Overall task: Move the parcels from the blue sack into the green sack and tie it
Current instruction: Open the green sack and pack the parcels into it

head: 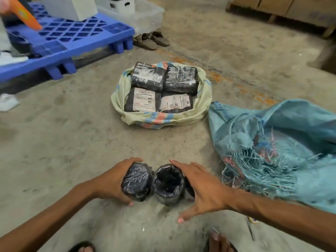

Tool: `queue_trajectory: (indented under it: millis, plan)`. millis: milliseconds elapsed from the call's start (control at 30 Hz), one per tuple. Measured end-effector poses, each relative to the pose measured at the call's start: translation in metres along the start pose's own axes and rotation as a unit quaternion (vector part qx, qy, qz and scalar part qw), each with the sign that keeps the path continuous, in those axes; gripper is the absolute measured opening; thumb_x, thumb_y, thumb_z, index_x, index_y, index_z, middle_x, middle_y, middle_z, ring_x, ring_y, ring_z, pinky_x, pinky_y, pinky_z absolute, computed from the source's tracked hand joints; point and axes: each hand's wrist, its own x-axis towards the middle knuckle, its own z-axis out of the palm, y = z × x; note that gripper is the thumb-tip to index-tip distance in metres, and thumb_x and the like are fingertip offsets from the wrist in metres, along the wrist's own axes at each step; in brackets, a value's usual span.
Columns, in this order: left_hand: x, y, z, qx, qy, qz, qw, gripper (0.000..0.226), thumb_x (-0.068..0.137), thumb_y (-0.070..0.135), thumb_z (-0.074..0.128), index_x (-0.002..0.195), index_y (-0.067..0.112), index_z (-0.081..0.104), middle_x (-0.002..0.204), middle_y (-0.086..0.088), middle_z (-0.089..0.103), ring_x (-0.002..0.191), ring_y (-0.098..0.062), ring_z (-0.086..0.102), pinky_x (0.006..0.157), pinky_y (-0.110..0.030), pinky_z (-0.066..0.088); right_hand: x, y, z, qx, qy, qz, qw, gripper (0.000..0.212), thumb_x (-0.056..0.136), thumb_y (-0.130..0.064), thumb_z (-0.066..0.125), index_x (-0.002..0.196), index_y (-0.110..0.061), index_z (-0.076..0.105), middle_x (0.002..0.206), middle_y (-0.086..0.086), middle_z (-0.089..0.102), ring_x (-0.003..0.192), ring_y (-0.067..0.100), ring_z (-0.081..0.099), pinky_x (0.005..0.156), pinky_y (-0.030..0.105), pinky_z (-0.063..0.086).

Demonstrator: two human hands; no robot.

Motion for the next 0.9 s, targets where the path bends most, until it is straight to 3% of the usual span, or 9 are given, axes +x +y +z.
queue_trajectory:
  millis: [100,233,367,533,633,700,800,900]
  plan:
    - [0.002,0.002,0.009,0.046,0.074,0.018,0.996,0.098,0.047,0.045,0.088,0.129,0.044,0.034,0.122,0.018,0.044,0.112,0.001,0.049,0.095,-0.023,0.048,0.021,-0.009,0.014,0.024,0.067,0.027,0.997,0.122,0.058,-0.081,0.075,0.154,-0.033,0.017,0.151,-0.015,0.044,0.139,0.005,0.040,0.124,0.045,0.015]
    - [0.008,0.006,0.000,0.016,0.118,0.003,0.993,0.092,0.045,0.045,0.089,0.122,0.037,0.041,0.115,0.017,0.047,0.104,0.000,0.053,0.084,-0.017,0.049,0.040,-0.017,0.006,0.146,0.114,0.027,0.982,0.089,0.055,-0.061,0.087,0.128,-0.035,0.043,0.115,-0.023,0.065,0.107,-0.004,0.061,0.105,0.036,0.043]
    - [0.030,0.021,-0.047,-0.042,0.175,-0.019,0.984,0.099,0.045,0.039,0.094,0.126,0.030,0.039,0.113,0.014,0.059,0.098,0.001,0.062,0.076,-0.010,0.049,0.059,-0.016,-0.032,0.297,0.143,0.047,0.943,0.094,0.054,-0.042,0.096,0.127,-0.035,0.039,0.119,-0.016,0.066,0.113,-0.003,0.062,0.104,0.028,0.050]
    - [0.086,0.043,-0.127,-0.021,0.283,-0.031,0.958,0.094,0.045,0.044,0.097,0.121,0.022,0.044,0.107,0.011,0.061,0.093,-0.003,0.061,0.067,-0.007,0.042,0.115,0.009,-0.117,0.362,0.255,0.097,0.891,0.095,0.050,-0.029,0.099,0.121,-0.030,0.036,0.115,-0.005,0.067,0.103,0.007,0.067,0.094,0.034,0.056]
    - [0.134,0.050,-0.166,-0.009,0.352,-0.040,0.935,0.096,0.043,0.046,0.096,0.122,0.018,0.049,0.110,0.006,0.060,0.097,-0.012,0.060,0.078,-0.024,0.047,0.153,0.031,-0.166,0.299,0.313,0.117,0.894,0.092,0.049,-0.035,0.095,0.126,-0.040,0.045,0.109,-0.009,0.071,0.093,0.008,0.071,0.088,0.035,0.059]
    - [0.169,0.053,-0.184,-0.020,0.375,-0.056,0.925,0.096,0.043,0.046,0.096,0.122,0.017,0.049,0.109,0.008,0.057,0.097,-0.012,0.057,0.079,-0.026,0.046,0.179,0.047,-0.185,0.187,0.323,0.136,0.918,0.091,0.052,-0.043,0.091,0.131,-0.044,0.045,0.112,-0.009,0.070,0.096,0.013,0.070,0.086,0.036,0.058]
    - [0.226,0.042,-0.197,-0.034,0.377,-0.089,0.921,0.097,0.042,0.049,0.095,0.120,0.016,0.049,0.110,0.006,0.057,0.100,-0.014,0.057,0.079,-0.027,0.047,0.224,0.075,-0.198,-0.015,0.275,0.190,0.942,0.103,0.055,-0.058,0.083,0.146,-0.042,0.038,0.125,-0.001,0.065,0.118,0.028,0.059,0.095,0.044,0.051]
    - [0.263,0.019,-0.186,-0.043,0.339,-0.140,0.929,0.102,0.038,0.062,0.089,0.120,0.016,0.048,0.114,0.000,0.062,0.103,-0.021,0.061,0.081,-0.033,0.053,0.264,0.103,-0.187,-0.118,0.201,0.251,0.939,0.112,0.061,-0.063,0.083,0.154,-0.040,0.024,0.141,0.013,0.051,0.138,0.039,0.038,0.113,0.060,0.030]
